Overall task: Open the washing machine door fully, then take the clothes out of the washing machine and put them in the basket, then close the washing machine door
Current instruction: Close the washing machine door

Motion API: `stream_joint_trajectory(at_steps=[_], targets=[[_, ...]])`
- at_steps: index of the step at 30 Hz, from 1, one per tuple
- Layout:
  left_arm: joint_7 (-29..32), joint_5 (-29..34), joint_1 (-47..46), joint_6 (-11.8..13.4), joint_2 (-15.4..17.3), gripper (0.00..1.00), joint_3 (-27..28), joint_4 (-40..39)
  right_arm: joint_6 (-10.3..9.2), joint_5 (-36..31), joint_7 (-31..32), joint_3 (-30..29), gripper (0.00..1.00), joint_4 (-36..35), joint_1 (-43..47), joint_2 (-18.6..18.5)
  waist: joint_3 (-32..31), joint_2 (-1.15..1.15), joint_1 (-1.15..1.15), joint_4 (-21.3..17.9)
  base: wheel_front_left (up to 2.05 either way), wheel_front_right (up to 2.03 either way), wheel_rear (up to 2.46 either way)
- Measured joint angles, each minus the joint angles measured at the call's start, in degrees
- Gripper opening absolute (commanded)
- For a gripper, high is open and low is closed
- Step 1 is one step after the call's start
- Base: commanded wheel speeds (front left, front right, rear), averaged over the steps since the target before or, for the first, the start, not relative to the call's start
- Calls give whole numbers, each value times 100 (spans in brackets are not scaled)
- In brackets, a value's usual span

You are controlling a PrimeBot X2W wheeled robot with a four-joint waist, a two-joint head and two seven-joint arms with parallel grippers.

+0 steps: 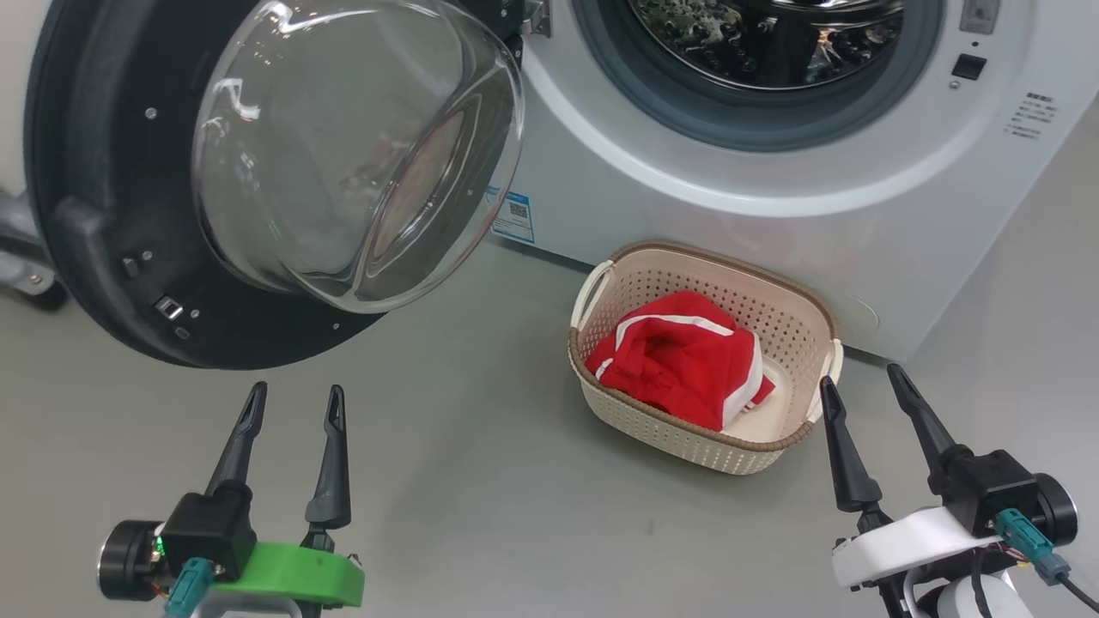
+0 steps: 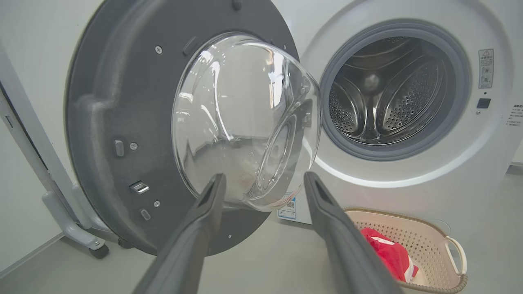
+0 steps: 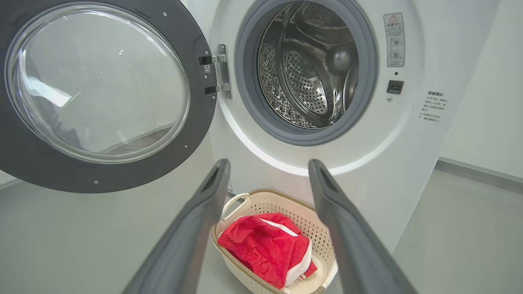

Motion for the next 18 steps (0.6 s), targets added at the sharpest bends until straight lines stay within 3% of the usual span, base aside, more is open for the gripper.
stream_joint_trajectory(at_steps=[6, 15, 16, 17, 18], targets=[[-8, -57, 30, 36, -13, 100, 154, -3, 52, -18, 54, 140, 100, 16, 4, 11, -32, 0, 0, 233, 0, 0, 0], [-33, -59, 122, 53, -15, 100, 167, -4, 53, -43, 62, 186, 100, 42, 4, 12, -71, 0, 0, 251, 0, 0, 0], [-53, -59, 125, 53, -16, 52, 167, -5, 54, -43, 62, 186, 100, 51, 4, 12, -76, 0, 0, 249, 0, 0, 0], [-52, -59, 127, 53, -16, 10, 167, -4, 54, -43, 62, 186, 100, 56, 4, 12, -81, 0, 0, 247, 0, 0, 0], [-53, -60, 130, 53, -16, 0, 167, -2, 54, -43, 62, 186, 100, 60, 4, 12, -85, 0, 0, 246, 0, 0, 0]])
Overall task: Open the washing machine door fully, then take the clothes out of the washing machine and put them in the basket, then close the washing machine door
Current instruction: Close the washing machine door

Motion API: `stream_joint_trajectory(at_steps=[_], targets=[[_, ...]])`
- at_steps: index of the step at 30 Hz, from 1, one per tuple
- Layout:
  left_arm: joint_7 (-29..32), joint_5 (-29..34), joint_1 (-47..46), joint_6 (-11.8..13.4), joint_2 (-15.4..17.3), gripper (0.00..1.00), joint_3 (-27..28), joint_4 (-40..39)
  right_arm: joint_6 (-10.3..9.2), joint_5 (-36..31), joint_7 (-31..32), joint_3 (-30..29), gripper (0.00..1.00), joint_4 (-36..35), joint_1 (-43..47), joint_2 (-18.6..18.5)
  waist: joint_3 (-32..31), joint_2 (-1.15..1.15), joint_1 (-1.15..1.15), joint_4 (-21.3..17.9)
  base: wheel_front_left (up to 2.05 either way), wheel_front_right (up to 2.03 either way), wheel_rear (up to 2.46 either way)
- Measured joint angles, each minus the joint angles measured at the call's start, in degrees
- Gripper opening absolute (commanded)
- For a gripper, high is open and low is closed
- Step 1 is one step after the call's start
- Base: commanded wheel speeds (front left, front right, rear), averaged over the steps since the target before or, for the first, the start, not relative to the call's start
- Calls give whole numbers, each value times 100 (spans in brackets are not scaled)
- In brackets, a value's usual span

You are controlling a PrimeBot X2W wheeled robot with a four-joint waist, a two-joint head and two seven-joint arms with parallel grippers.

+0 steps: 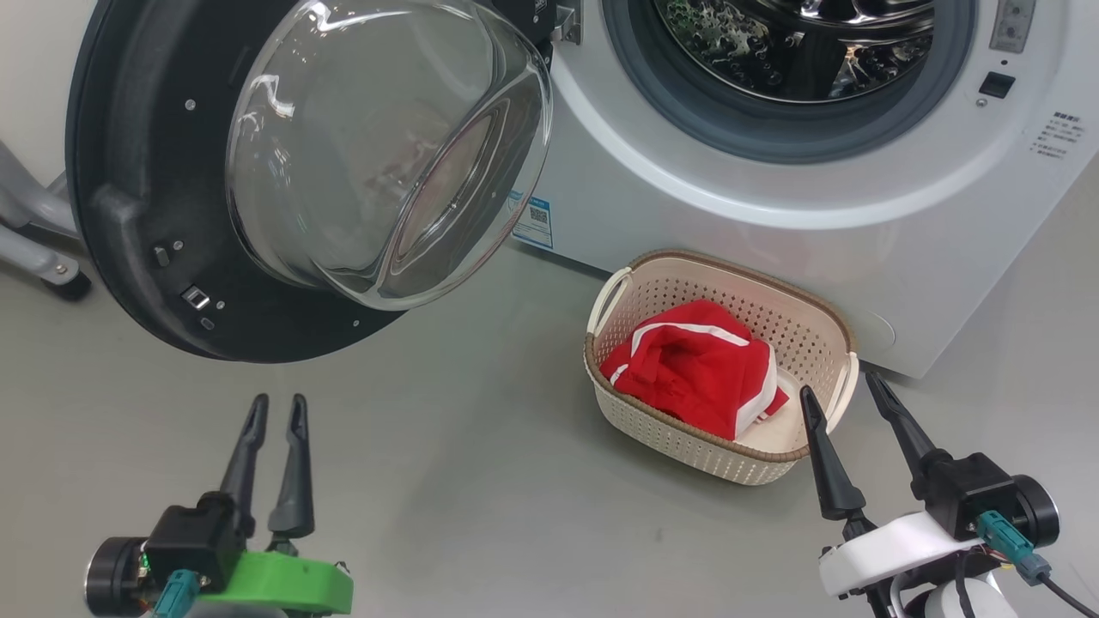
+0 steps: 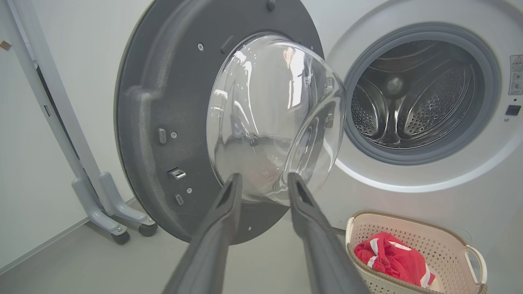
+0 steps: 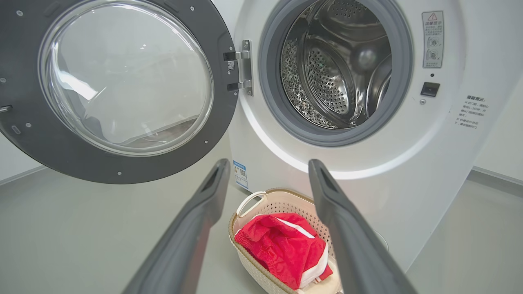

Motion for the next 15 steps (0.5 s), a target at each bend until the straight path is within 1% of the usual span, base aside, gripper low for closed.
stream_joint_trajectory(at_steps=[10, 13, 15], targets=[[-4, -51, 12, -12, 0, 0, -2, -10, -1, 0, 0, 21, 100, 1, 0, 19, 5, 0, 0, -6, 0, 0, 0], [-4, -163, 12, -114, -3, 0, -3, -46, -1, 0, 1, 23, 100, -1, 0, 19, 21, 0, 0, -4, 0, 0, 0], [-5, -445, 12, -226, -21, 0, -1, -143, -1, 0, 21, 23, 100, -5, 0, 19, 35, 0, 0, -1, 0, 0, 0]])
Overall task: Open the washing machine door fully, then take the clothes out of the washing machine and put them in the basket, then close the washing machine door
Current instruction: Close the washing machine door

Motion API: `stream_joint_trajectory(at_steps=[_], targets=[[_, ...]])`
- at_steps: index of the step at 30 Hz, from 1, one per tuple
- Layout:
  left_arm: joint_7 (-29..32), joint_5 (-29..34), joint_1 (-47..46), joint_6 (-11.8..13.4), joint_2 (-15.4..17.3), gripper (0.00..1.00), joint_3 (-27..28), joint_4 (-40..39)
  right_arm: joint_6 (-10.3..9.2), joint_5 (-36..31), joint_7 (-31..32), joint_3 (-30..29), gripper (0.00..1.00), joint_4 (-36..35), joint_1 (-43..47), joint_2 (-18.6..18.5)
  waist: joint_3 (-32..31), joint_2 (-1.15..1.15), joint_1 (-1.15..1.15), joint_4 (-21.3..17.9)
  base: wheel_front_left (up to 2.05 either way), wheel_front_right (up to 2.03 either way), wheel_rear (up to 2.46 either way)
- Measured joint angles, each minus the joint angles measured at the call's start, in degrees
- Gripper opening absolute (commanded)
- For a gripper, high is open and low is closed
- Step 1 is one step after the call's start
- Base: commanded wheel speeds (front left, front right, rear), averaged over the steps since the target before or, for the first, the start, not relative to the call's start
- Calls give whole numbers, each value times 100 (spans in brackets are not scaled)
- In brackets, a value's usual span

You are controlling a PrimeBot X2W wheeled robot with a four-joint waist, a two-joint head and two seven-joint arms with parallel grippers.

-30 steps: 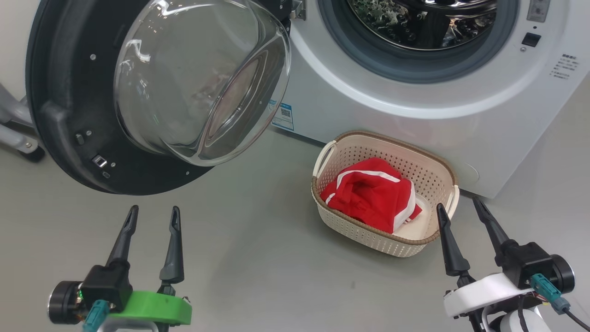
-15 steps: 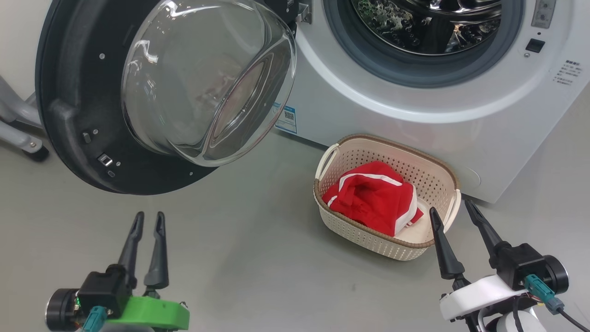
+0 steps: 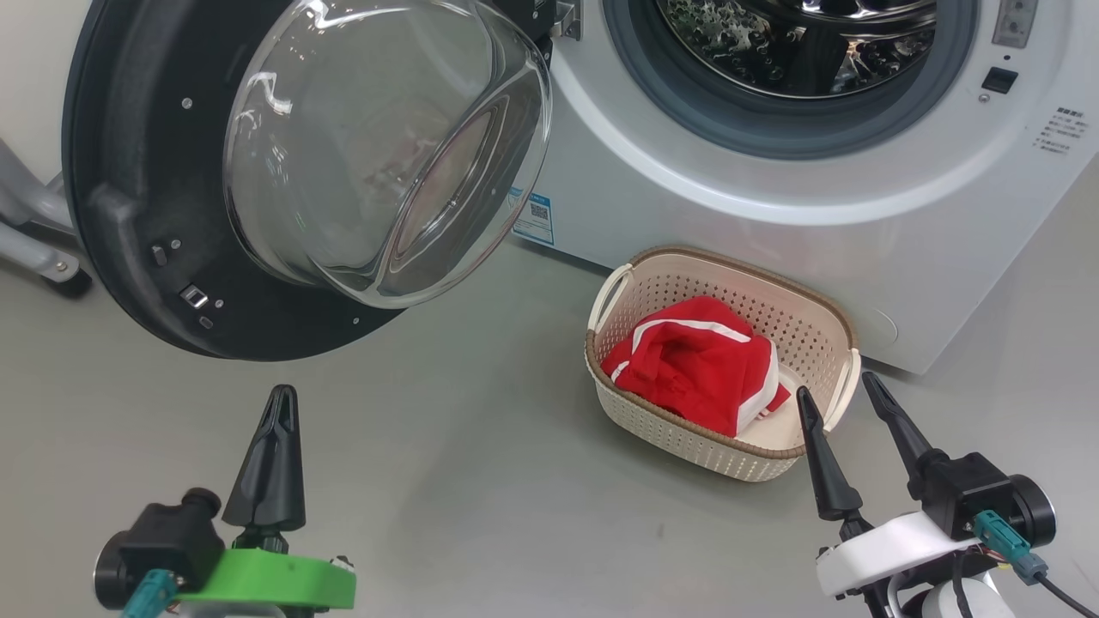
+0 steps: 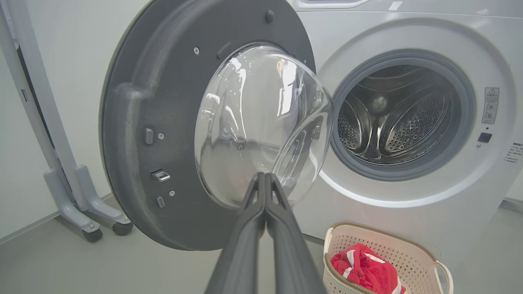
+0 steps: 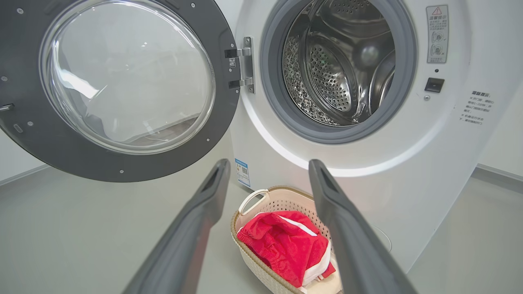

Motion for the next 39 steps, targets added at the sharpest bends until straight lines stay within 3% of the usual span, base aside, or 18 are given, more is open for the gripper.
stream_joint_trajectory(at_steps=[3, 9, 15, 24, 31, 39], targets=[[-1, -475, 0, -193, -40, 0, 25, -153, -3, 0, 4, 0, 100, -7, -1, -2, 19, 0, 0, 4, 0, 0, 0], [-51, -2493, -11, -780, -87, 0, 268, -561, -5, 0, 22, -10, 100, -14, -2, -18, 47, 0, 0, 11, 0, 0, 0], [-67, -4612, -208, -845, -93, 0, 638, -1117, -7, -1, 48, -14, 100, -77, -10, -40, 119, 0, 0, -22, 0, 0, 0], [-69, -5123, -912, -887, -36, 0, 1646, -1390, -10, -13, 82, -27, 100, -162, -25, -70, 247, 0, 0, -96, 0, 0, 0], [169, -5713, -1460, -887, 597, 0, 2354, -731, -11, -54, 175, -26, 100, -254, -110, -144, 401, 0, 0, -220, 0, 0, 0], [658, -6197, -1884, -826, 1124, 0, 2735, 419, -8, -66, 232, -13, 100, -333, -213, -201, 610, 0, 0, -458, 0, 0, 0]])
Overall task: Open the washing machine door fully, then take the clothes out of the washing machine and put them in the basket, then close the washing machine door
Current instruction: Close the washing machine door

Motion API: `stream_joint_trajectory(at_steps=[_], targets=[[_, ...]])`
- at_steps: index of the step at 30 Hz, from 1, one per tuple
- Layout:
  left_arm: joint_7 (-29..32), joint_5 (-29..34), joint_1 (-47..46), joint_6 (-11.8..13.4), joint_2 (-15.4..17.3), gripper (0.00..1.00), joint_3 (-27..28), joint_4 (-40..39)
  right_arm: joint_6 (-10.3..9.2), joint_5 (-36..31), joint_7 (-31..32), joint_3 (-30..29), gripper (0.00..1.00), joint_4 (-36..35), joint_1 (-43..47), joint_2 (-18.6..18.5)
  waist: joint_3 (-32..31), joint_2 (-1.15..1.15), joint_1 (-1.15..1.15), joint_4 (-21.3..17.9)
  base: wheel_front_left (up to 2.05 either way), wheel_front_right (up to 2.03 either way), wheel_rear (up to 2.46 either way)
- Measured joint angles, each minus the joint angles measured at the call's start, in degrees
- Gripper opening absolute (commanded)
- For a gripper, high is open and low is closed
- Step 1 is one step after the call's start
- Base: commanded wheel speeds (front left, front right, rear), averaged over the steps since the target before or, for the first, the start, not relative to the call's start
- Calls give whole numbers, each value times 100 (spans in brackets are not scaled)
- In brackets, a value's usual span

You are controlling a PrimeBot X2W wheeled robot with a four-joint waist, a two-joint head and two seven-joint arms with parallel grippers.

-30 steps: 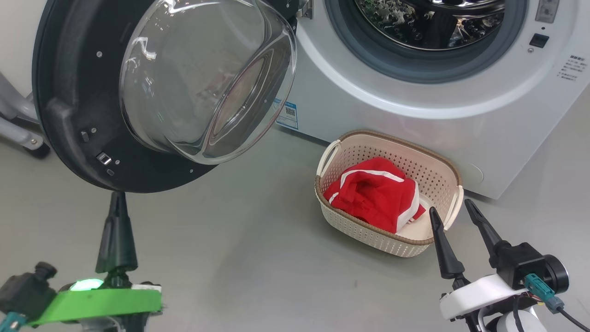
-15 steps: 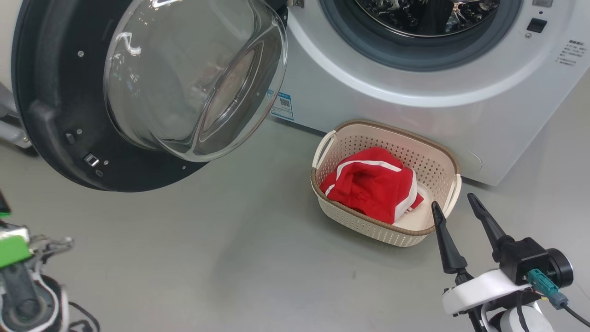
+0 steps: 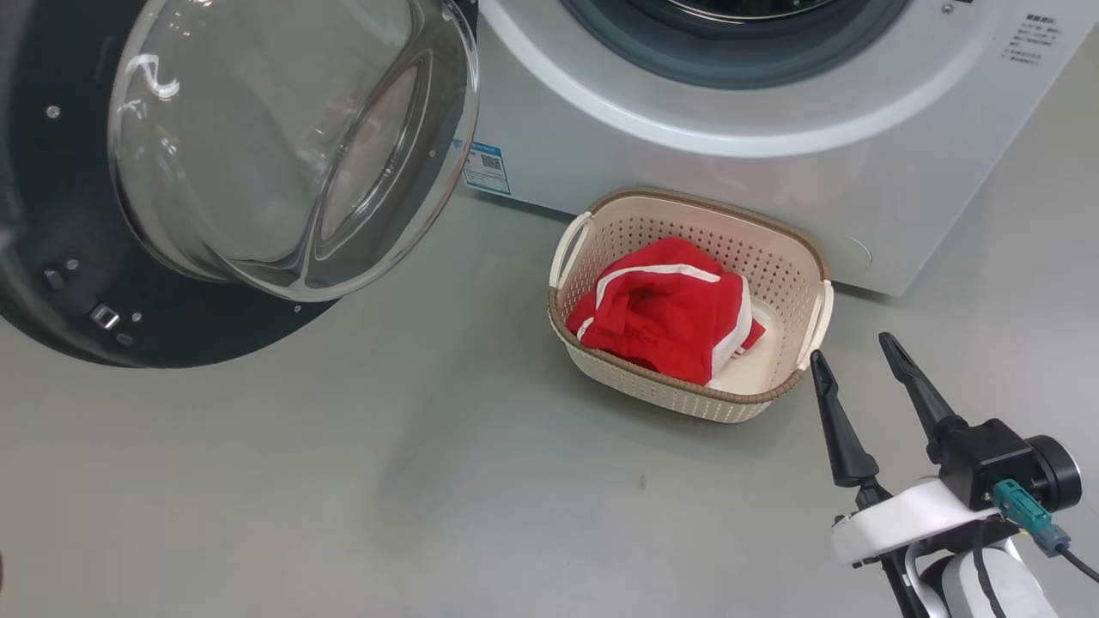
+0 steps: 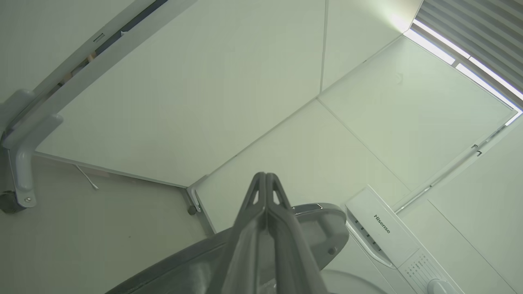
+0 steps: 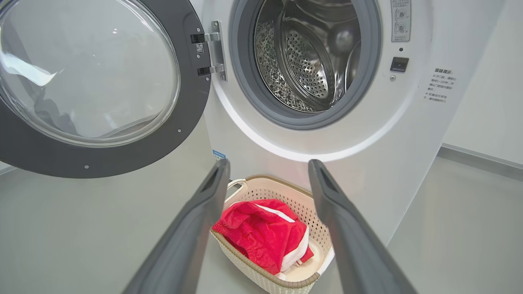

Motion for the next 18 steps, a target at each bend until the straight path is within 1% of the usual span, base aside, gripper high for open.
stream_joint_trajectory(at_steps=[2, 4, 9, 14, 18], targets=[[73, -211, -119, 46, 81, 0, 74, 236, 0, -5, 18, -8, 100, -25, -5, -24, 56, 0, 0, -63, 0, 0, 0], [191, -258, -214, 77, 143, 0, 93, 492, 0, -21, 25, -15, 100, -51, -5, -36, 115, 0, 0, -121, 0, 0, 0], [472, -528, -400, 203, 200, 0, 97, 1128, 1, -29, 52, -53, 100, -113, -32, -118, 268, 0, 0, -235, 0, 0, 0], [675, -584, -592, 298, 259, 0, 51, 1608, 2, -32, 99, -76, 100, -153, -97, -189, 395, 0, 0, -320, 0, 0, 0], [821, -611, -729, 300, 292, 0, -5, 1881, 3, -32, 101, -113, 100, -185, -127, -215, 471, 0, 0, -365, 0, 0, 0]])
